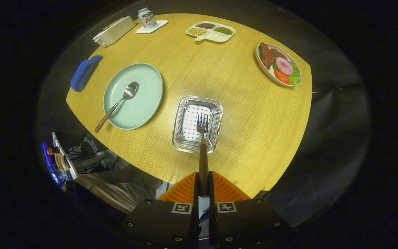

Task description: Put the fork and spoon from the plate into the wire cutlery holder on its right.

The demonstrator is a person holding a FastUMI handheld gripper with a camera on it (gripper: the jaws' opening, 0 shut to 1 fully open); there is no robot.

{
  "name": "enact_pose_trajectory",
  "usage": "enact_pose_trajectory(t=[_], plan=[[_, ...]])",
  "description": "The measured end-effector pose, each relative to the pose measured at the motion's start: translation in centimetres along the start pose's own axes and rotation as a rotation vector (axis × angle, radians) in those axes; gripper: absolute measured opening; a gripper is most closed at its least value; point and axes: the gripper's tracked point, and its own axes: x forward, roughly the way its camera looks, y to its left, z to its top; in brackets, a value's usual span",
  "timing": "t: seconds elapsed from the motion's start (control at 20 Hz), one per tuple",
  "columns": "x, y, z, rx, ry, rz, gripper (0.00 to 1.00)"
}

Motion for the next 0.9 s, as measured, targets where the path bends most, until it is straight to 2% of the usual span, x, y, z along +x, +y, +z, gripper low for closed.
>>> enact_pose_trajectory(t=[0.15,0.25,0.3,0.4,0.5,0.65,0.9], plan=[[-0.5,-0.7,0.6,0.008,-0.032,-0.027,0.13],[-1.6,-1.1,0.8,0.025,-0.067,-0.039,0.25],[-2.3,-1.2,0.9,0.041,-0.091,-0.039,0.24],[-3.6,-0.8,1.0,0.068,-0.145,-0.032,0.36],[-4.7,0.2,0.8,0.086,-0.195,-0.017,0.39],[-6.0,2.4,0.7,0.121,-0.259,0.029,0.39],[-6.8,8.6,0.5,0.191,-0.316,0.19,0.39]])
